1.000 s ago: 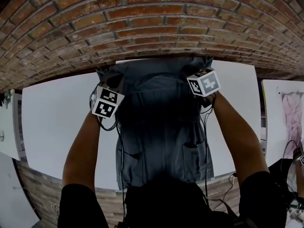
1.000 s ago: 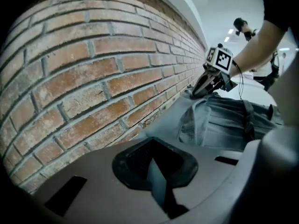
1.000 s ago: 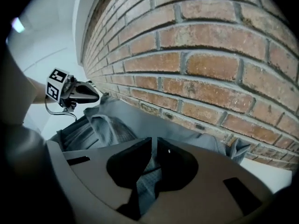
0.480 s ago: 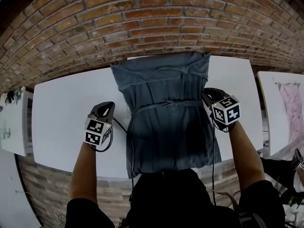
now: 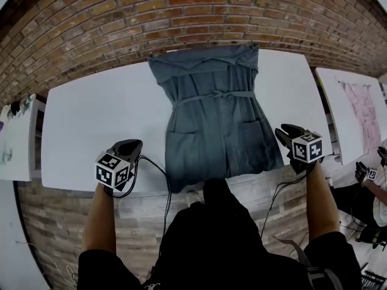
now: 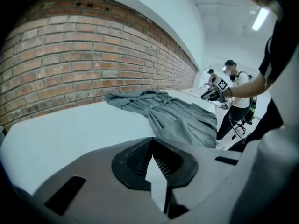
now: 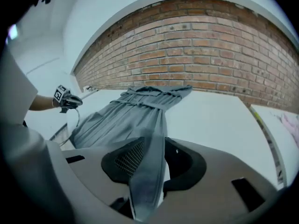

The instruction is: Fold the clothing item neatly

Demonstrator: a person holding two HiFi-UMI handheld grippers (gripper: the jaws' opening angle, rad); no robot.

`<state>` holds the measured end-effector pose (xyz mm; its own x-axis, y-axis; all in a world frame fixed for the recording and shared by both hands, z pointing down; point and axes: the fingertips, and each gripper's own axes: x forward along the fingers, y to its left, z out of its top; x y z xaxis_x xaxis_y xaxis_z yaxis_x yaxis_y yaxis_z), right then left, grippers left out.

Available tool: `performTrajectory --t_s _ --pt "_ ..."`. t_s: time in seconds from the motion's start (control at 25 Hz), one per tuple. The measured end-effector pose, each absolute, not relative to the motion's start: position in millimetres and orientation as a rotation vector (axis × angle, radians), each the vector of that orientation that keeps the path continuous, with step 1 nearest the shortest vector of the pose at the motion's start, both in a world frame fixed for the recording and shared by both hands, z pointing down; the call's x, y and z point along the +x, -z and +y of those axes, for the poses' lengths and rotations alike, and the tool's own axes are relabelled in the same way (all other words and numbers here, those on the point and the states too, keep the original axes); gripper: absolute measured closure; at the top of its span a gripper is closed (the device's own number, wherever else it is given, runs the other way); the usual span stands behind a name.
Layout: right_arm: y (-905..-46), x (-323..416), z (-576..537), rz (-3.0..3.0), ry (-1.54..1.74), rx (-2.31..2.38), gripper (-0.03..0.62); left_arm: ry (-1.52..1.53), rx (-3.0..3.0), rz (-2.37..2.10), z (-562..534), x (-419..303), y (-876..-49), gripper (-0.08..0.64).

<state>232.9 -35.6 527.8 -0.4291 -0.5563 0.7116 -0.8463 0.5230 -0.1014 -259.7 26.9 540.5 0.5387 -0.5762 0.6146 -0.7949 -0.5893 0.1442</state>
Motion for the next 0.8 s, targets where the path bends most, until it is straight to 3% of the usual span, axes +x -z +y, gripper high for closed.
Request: performTrajectory --t_s 0.04,0.16,0.32,0.48,0.8 --pt "-532 235 -20 -2.150 -0.653 1.129 0.468 -0.714 2.361 -1.084 42 -255 -545 0.559" --pt "-545 240 22 -2.162 -0.756 1.134 0.460 -0.644 2.315 -1.003 84 -241 -560 0.453" --pt "-563 244 70 -2.134 -0.810 1.114 0.456 -0.482 2.243 -0.957 128 -225 -567 0.406" --pt "-581 252 108 -2.098 -0.830 1.076 0.456 -0.389 2.216 -0.944 168 -217 -558 0.399" --pt "-607 269 111 -2.078 -0.934 1.089 0.417 -0.533 2.113 -0.987 210 -194 -597 0.388"
